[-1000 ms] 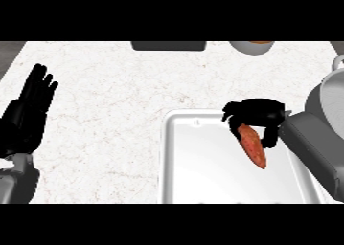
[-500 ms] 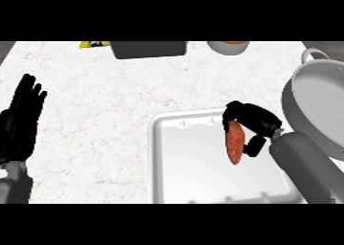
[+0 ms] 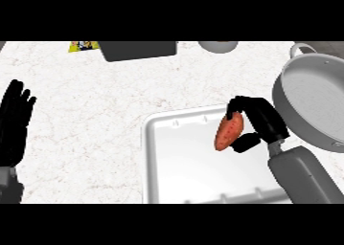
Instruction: Pick the sweet potato from the tray and place it in the pot
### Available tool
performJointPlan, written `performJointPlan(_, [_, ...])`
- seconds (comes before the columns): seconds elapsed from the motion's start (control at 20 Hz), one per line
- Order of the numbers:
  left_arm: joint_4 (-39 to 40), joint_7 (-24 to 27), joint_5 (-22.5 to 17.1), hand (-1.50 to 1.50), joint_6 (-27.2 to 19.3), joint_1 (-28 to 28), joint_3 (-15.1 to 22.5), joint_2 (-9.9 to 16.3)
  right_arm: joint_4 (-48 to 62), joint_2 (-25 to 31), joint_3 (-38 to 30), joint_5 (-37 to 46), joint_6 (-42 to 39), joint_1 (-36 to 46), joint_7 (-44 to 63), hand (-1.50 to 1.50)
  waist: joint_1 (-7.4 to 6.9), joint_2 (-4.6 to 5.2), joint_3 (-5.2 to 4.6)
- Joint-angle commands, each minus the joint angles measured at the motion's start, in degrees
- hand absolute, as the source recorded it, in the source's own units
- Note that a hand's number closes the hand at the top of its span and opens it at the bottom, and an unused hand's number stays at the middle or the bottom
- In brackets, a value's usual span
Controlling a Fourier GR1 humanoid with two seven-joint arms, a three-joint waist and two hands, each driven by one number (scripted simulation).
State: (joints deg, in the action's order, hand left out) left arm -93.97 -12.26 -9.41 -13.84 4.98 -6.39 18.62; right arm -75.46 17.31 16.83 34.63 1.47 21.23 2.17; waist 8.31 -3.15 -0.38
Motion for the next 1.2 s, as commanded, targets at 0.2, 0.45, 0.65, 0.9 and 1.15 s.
performJointPlan(0.2, [-1.2, 0.6, -0.1, 0.0, 0.5, 0.4, 0.1, 0.0, -28.2, 2.0, -7.6, 2.8, 7.7, -7.4, 18.2, 1.5, -1.59, 1.15, 0.17])
performJointPlan(0.45, [-1.2, 1.8, 0.4, 0.0, 1.2, 0.5, 2.4, -2.1, -45.5, 10.0, -17.4, 1.8, 2.6, -13.4, 27.2, 1.5, -4.13, 2.19, 0.27])
performJointPlan(0.65, [0.5, -1.0, 0.6, 0.0, 2.2, 5.3, 2.5, -0.7, -53.7, 10.6, -25.0, -3.5, -0.7, -20.3, 31.5, 1.5, -6.46, 2.9, 0.38])
performJointPlan(0.9, [-1.9, -3.6, -0.8, 0.0, 4.1, 6.0, 1.6, -0.6, -50.8, 11.4, -36.2, -11.9, -3.7, -22.5, 27.0, 1.5, -7.7, 3.02, 0.4])
performJointPlan(1.15, [-2.4, -3.9, 2.5, 0.0, 1.9, 7.3, 3.5, -3.4, -37.0, 11.8, -39.9, -12.5, -2.7, -16.6, 21.2, 1.5, -8.28, 3.14, 0.4])
